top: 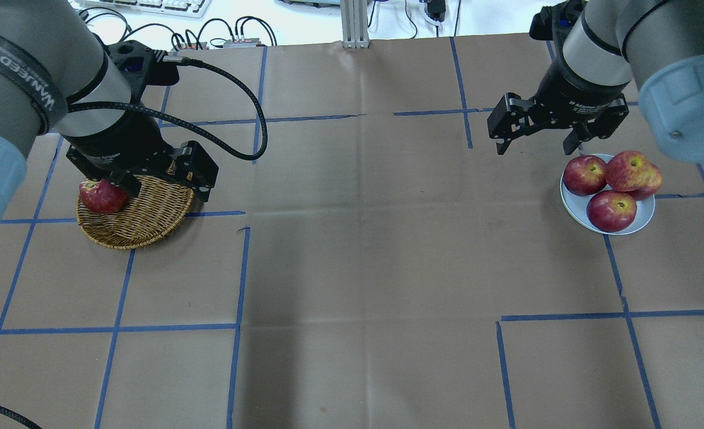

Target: Transfer apple from basket to plate

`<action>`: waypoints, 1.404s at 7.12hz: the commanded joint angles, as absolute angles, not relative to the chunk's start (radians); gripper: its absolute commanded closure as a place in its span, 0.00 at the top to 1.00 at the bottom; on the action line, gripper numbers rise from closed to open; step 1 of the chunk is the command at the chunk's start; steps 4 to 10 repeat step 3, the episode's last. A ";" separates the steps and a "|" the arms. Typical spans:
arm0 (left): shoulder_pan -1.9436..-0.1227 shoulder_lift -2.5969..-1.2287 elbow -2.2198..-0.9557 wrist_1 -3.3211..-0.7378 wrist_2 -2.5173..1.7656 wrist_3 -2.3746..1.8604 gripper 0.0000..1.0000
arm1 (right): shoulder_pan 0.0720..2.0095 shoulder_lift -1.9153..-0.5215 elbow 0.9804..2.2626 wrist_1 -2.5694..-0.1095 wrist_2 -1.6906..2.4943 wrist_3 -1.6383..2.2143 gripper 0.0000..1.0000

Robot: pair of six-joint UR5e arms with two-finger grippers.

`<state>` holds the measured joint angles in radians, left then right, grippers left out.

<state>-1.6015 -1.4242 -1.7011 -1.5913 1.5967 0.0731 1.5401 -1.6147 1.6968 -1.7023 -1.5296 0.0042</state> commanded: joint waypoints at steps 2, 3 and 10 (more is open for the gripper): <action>-1.601 -1.422 -1.701 -1.594 1.597 0.074 0.99 | 1.540 -1.614 1.700 -1.707 -1.531 0.000 1.00; -1.601 -1.424 -1.701 -1.592 1.595 0.074 0.99 | 1.539 -1.612 1.700 -1.707 -1.532 -0.005 1.00; -1.601 -1.424 -1.701 -1.592 1.595 0.074 0.99 | 1.539 -1.612 1.700 -1.707 -1.532 -0.005 1.00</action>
